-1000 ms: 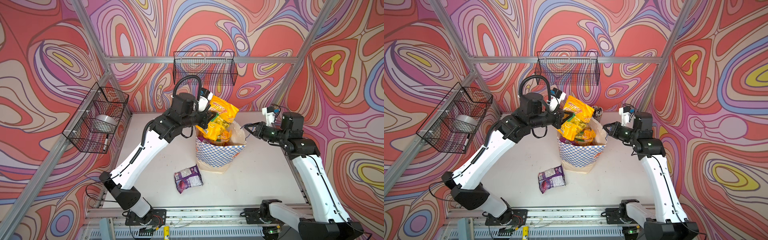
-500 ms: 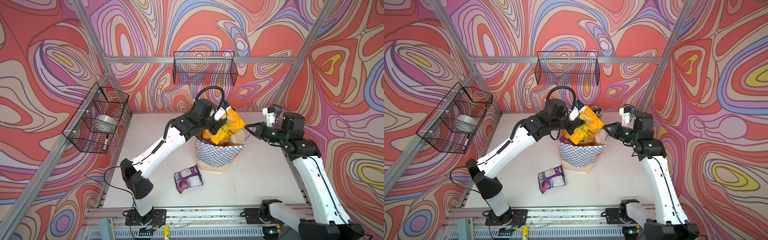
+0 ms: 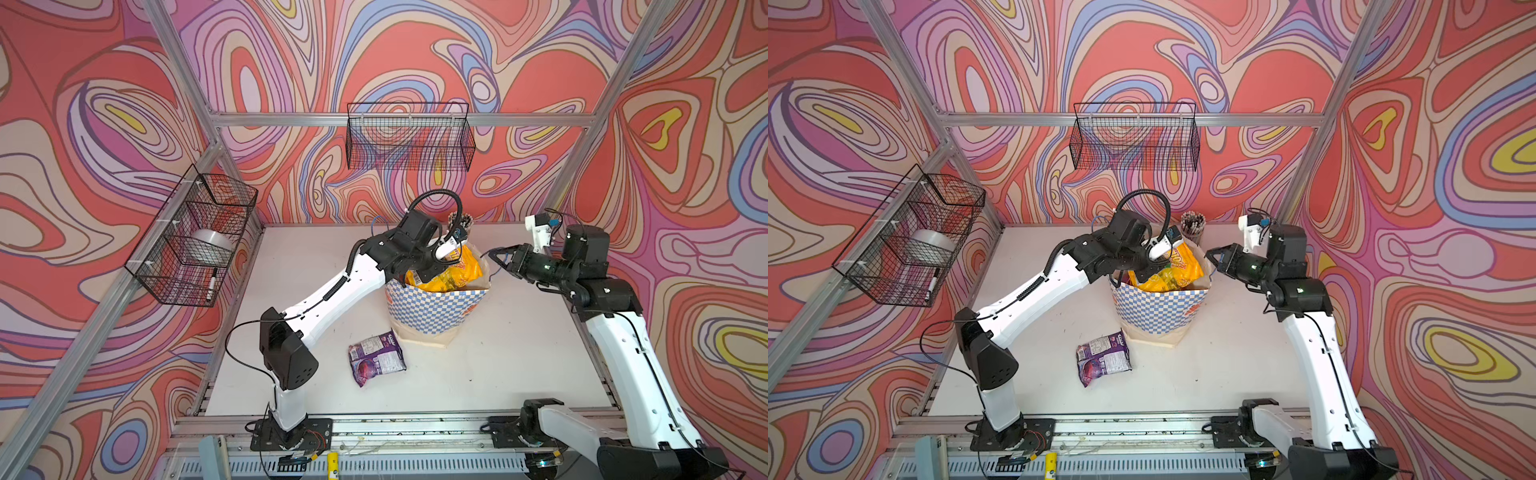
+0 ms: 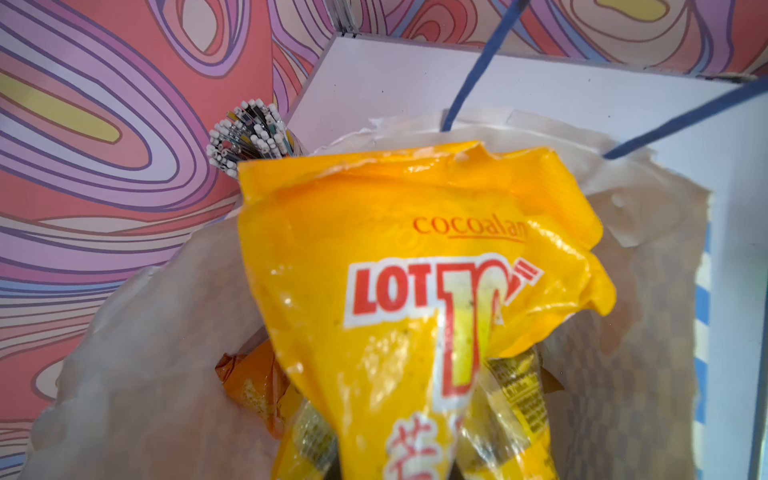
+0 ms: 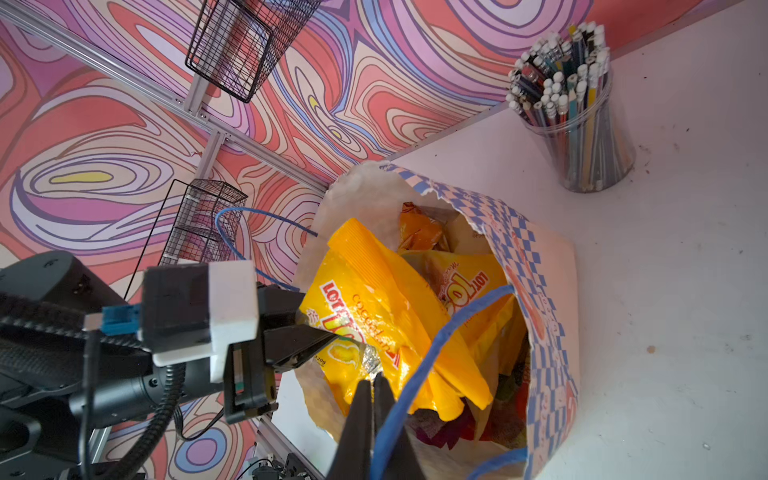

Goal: Place the snacks into the paper bag
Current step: 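Lower the yellow pack into the bag and open the left gripper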

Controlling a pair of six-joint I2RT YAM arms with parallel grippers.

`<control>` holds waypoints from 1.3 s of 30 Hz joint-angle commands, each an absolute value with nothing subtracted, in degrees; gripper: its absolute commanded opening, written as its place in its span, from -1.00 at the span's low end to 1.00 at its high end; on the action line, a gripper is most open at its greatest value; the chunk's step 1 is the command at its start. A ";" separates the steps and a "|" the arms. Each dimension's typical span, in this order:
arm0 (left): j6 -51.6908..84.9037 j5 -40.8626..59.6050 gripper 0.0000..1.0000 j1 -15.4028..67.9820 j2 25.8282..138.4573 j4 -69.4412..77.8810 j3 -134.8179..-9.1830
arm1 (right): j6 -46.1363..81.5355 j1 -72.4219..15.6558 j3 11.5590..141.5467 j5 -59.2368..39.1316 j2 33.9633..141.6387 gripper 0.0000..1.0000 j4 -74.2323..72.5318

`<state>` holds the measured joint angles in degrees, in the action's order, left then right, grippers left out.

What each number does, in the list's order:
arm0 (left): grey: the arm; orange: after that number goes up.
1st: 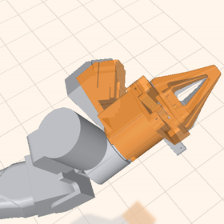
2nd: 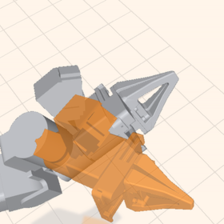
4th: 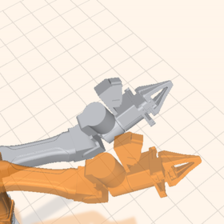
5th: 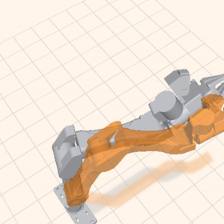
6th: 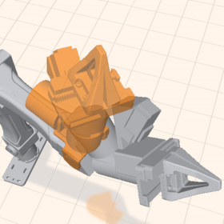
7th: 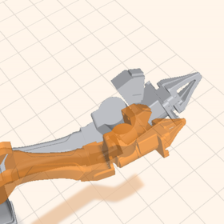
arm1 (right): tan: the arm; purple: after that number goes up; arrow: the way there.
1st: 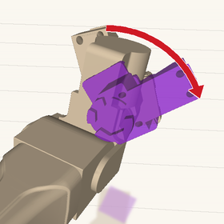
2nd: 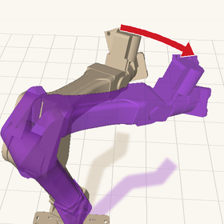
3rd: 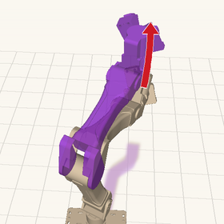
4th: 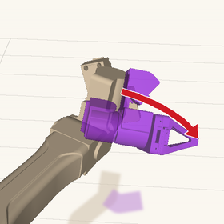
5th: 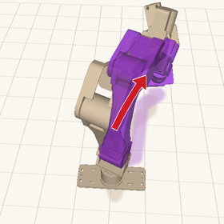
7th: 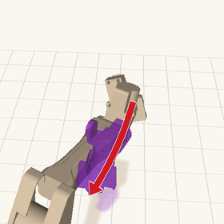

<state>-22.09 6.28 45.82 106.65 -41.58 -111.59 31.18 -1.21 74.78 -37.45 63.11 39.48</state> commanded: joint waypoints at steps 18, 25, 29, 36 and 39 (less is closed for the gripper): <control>-21.76 2.97 0.49 45.16 112.99 -60.04 -124.25 | 31.35 -1.66 75.11 -38.12 62.09 -1.00 38.40; -9.30 7.44 0.79 45.41 104.20 -48.67 -119.52 | 31.30 -1.68 75.17 -37.97 62.14 -1.00 38.40; -5.05 4.49 0.61 46.03 102.96 -46.51 -116.49 | 31.21 -1.66 75.54 -38.13 62.29 -1.00 38.58; -3.60 3.86 0.06 47.19 105.56 -48.38 -115.59 | 30.70 -1.72 75.91 -37.88 62.41 -1.00 39.22; -3.06 3.71 -0.08 47.39 107.16 -49.20 -115.58 | 30.76 -1.74 75.72 -37.79 62.31 -1.00 39.28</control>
